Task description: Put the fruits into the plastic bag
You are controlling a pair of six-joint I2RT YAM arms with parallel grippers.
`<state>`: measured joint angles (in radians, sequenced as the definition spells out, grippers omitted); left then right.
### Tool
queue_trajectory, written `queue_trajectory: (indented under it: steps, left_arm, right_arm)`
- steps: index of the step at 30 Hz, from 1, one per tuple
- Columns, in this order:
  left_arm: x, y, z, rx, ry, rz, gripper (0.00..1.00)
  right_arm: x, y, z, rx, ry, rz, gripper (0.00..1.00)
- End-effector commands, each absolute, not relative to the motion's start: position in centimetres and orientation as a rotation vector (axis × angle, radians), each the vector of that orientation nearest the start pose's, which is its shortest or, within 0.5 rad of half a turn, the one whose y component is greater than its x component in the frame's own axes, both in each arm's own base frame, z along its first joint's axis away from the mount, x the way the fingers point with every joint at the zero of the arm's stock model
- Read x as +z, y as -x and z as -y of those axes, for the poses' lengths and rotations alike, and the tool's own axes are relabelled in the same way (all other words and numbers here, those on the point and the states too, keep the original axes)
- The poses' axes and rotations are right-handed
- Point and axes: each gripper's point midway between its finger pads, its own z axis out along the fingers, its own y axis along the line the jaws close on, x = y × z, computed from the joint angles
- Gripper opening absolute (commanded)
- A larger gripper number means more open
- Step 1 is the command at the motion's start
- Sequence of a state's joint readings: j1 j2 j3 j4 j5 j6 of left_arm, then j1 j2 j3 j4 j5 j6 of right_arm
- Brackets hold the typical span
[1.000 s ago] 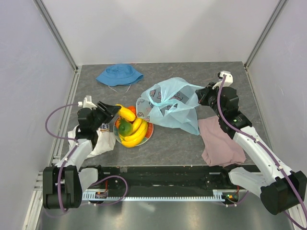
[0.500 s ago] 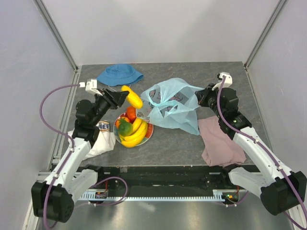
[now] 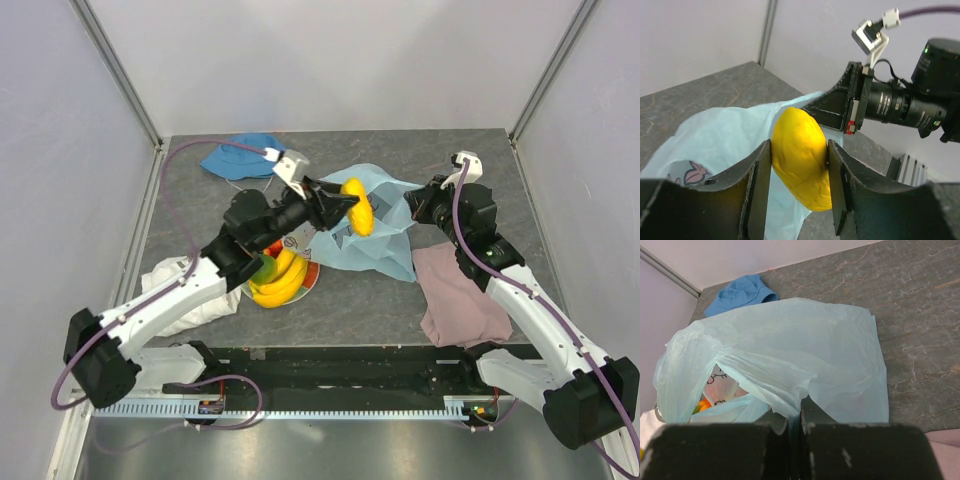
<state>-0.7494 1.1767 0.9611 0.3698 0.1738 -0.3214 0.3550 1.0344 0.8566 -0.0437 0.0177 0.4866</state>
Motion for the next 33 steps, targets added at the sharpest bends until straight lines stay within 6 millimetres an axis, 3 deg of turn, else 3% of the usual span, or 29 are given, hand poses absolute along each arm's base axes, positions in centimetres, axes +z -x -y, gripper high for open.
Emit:
queue_trajectory:
  steps: [1, 3, 7, 19, 27, 33]
  left_arm:
    - [38.8, -28.1, 34.7, -0.919, -0.548, -1.286, 0.29]
    - [38.2, -28.1, 36.2, -0.898, -0.589, -1.266, 0.29]
    - [38.3, -29.1, 37.3, -0.824, -0.592, -1.226, 0.29]
    - [39.2, -30.3, 37.0, -0.733, -0.577, -1.149, 0.30]
    - [31.9, -31.7, 38.8, -0.651, -0.688, -1.249, 0.29]
    - [28.4, -33.2, 39.5, -0.536, -0.737, -1.306, 0.29]
  right_arm:
    - [27.6, -34.3, -14.7, 0.614, -0.134, -1.784, 0.00]
    - [27.6, -34.3, -14.7, 0.615, -0.131, -1.783, 0.00]
    - [27.6, -34.2, -15.1, 0.633, -0.111, -1.789, 0.00]
    - [27.3, -34.4, -15.3, 0.634, -0.098, -1.804, 0.00]
    - [27.7, -34.3, -15.6, 0.654, -0.100, -1.799, 0.00]
    - [28.2, -34.2, -15.8, 0.675, -0.091, -1.791, 0.00]
